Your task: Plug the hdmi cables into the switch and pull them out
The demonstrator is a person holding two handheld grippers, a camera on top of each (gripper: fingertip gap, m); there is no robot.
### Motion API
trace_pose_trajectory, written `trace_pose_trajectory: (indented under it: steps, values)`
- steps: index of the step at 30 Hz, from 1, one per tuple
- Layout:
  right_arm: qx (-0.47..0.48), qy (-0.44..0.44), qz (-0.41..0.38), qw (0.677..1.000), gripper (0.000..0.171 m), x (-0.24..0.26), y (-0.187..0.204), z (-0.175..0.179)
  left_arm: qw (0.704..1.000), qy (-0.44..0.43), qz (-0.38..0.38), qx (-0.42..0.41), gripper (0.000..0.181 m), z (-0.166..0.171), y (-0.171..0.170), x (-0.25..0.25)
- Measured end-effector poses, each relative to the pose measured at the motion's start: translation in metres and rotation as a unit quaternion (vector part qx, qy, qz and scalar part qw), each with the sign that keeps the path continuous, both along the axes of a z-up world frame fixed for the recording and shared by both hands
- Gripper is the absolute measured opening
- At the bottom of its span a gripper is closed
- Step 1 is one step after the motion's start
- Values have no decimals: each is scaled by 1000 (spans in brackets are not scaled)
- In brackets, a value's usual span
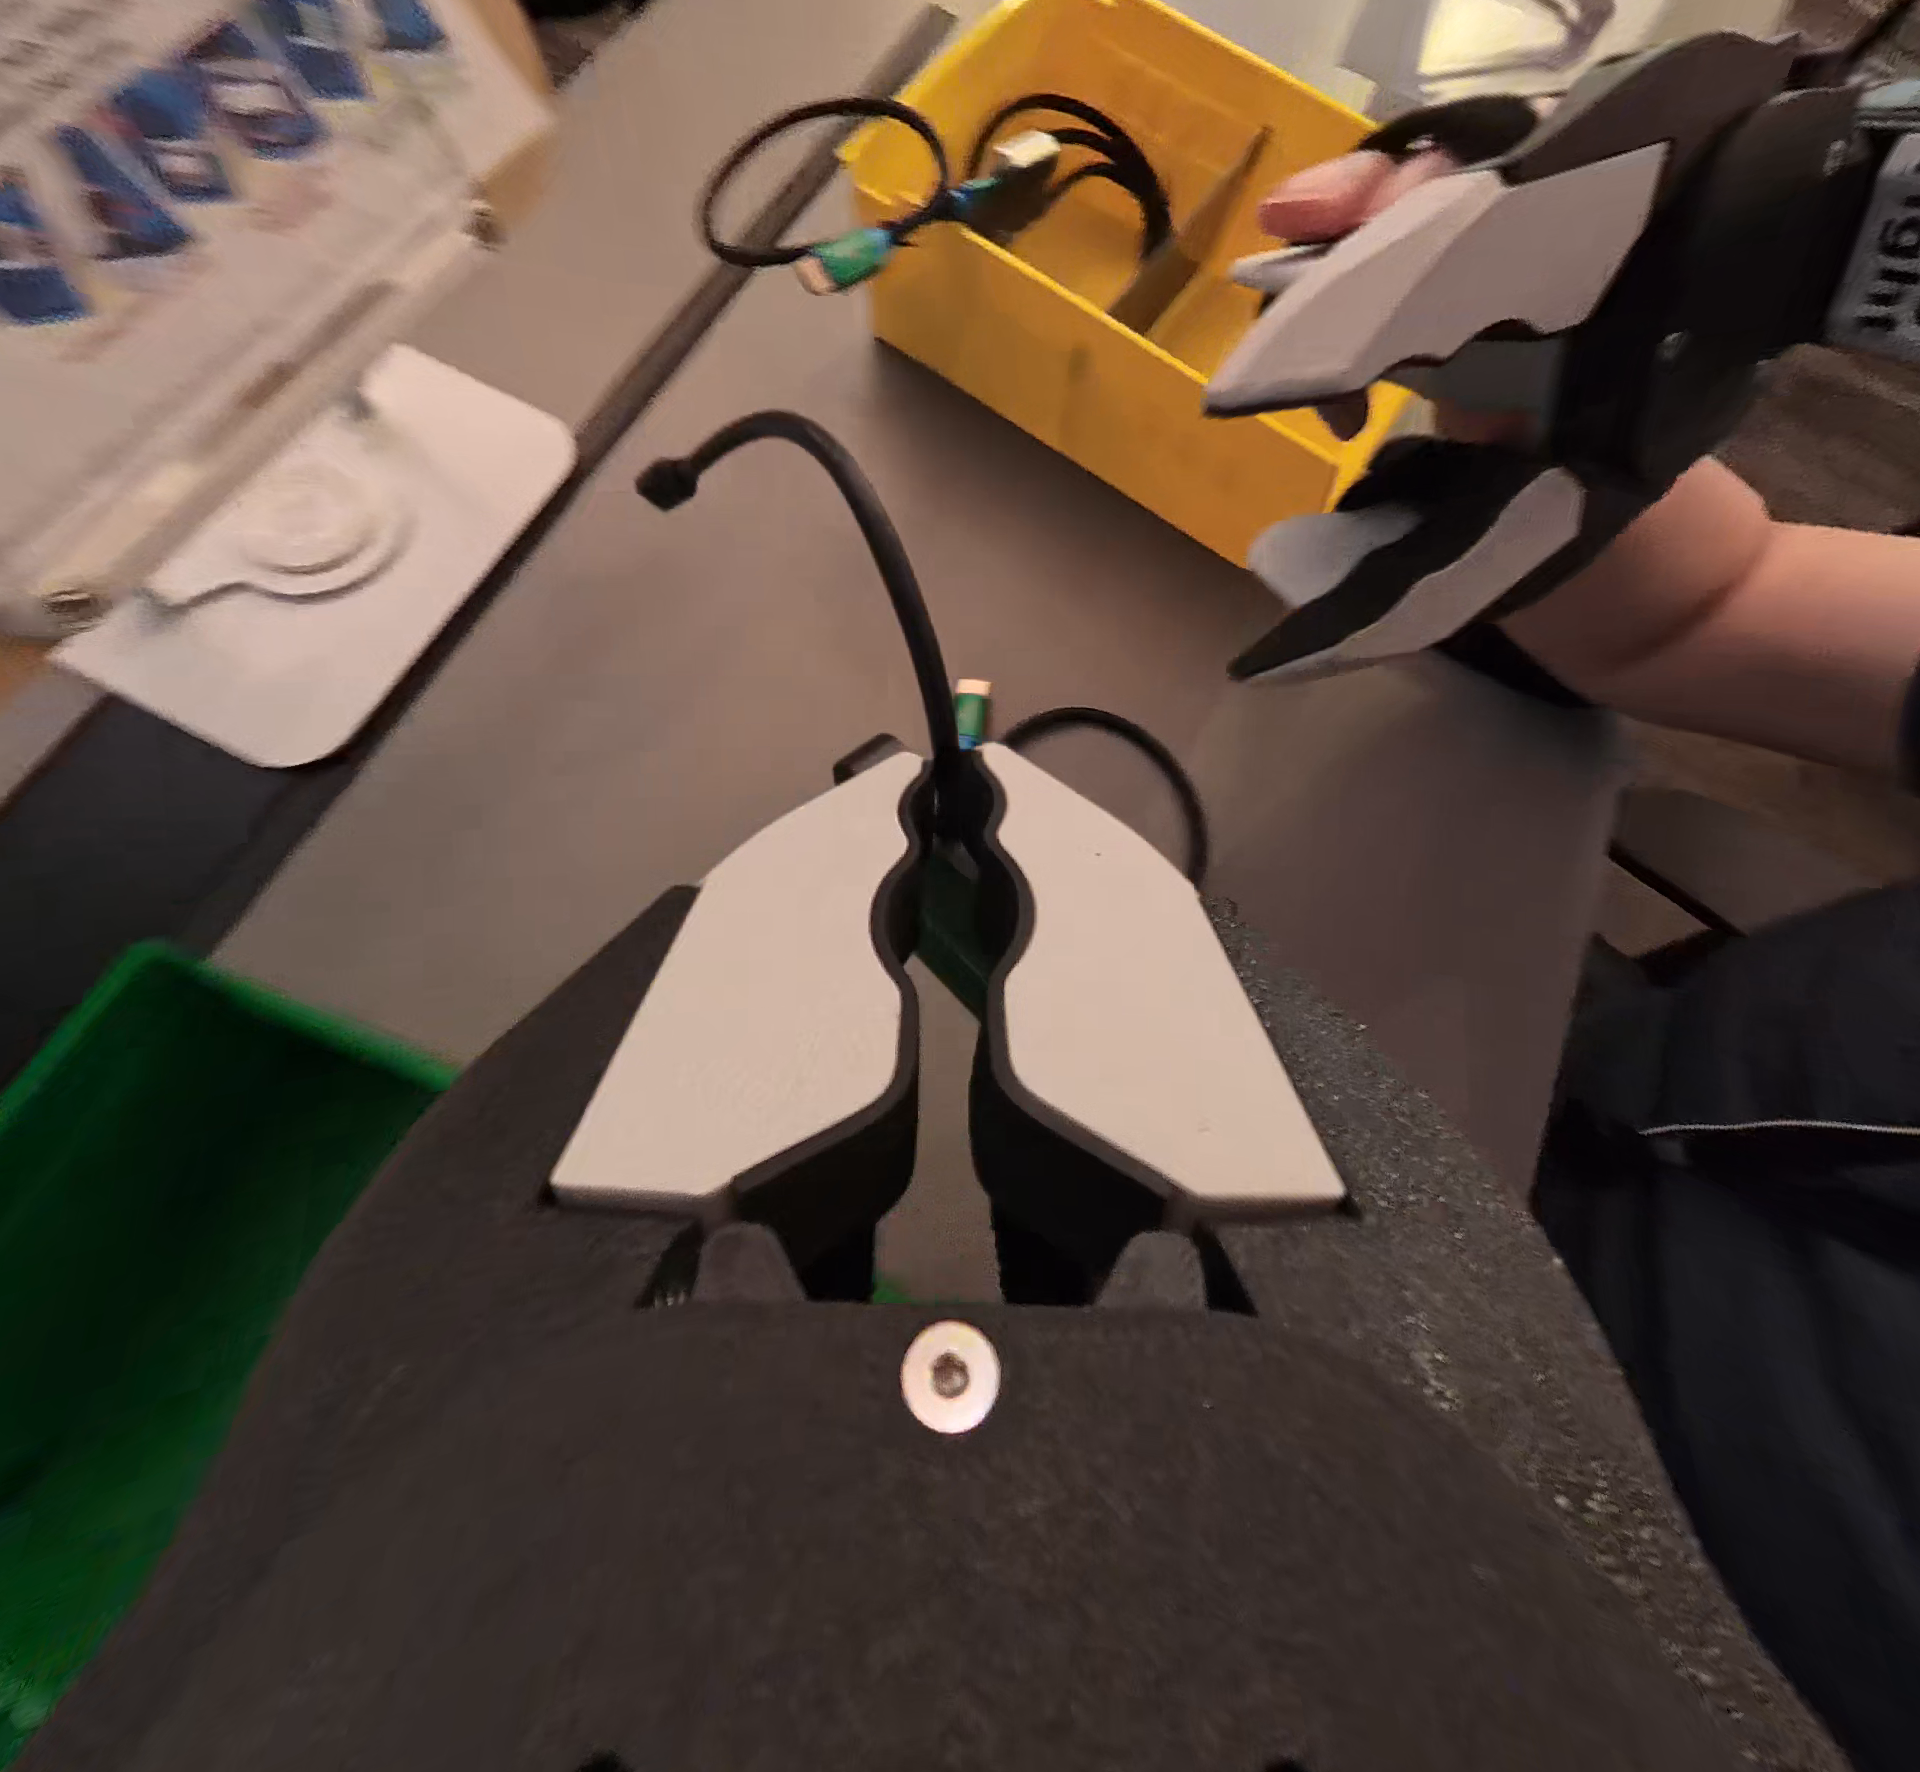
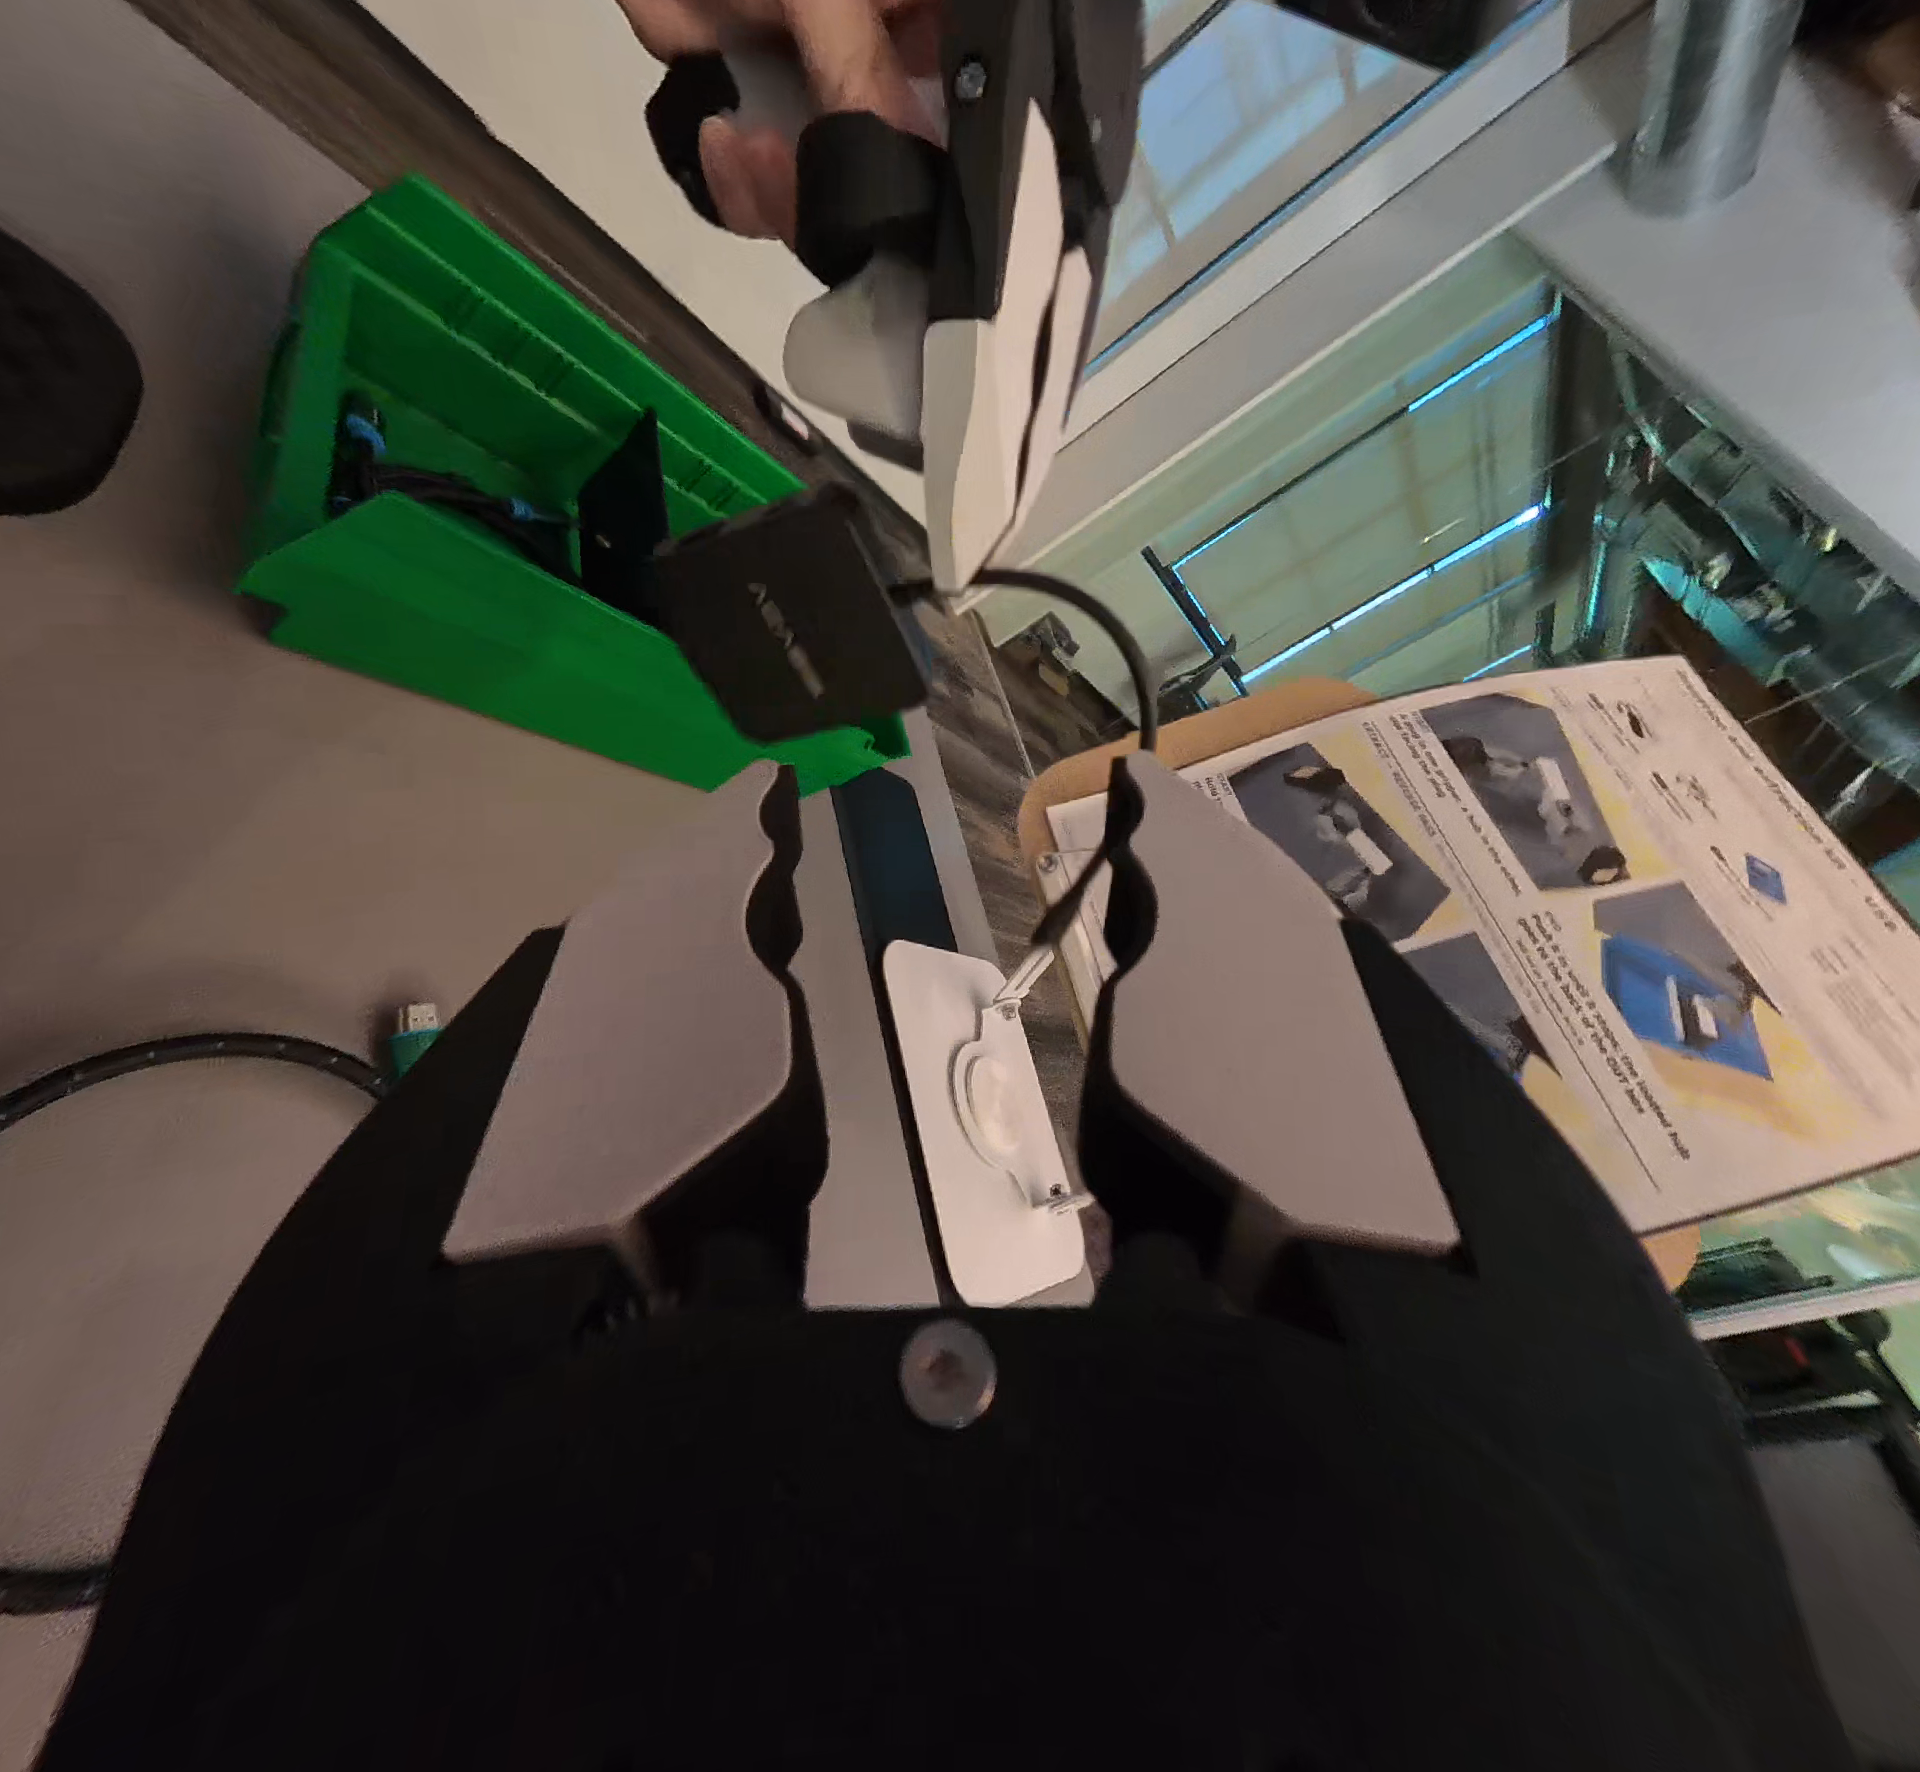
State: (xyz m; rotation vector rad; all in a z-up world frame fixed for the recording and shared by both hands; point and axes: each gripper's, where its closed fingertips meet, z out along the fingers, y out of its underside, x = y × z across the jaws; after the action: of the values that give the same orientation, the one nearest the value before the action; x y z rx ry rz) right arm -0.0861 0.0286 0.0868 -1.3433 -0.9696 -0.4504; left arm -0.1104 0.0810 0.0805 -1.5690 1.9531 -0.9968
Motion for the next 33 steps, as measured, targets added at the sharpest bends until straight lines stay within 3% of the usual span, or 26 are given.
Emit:
trace_pose_trajectory:
  steps: [3,9,12,15,19,26,33]
  values:
    - [-21,-25,11,999,57,-6,-2,-11,1000,-4,-7,-2,4,-10,-21,10]
    - [-83,-41,52,994,56,-13,-9,-32,1000,-25,-7,-1,5,-3,-30,20]
    - [-120,-30,27,992,61,-3,-1,-44,999,-38,12,-12,5,6,-27,23]
    - [-45,14,15,999,79,-6,13,-28,997,-58,38,-40,4,18,-23,26]
    - [58,68,-18,996,88,-11,28,-12,991,-81,63,-83,4,35,-21,32]
    - [151,128,-178,964,82,9,40,-9,983,-116,108,-92,4,53,-15,46]
    - [193,192,-232,934,63,33,27,3,974,-148,115,-126,4,53,-31,63]
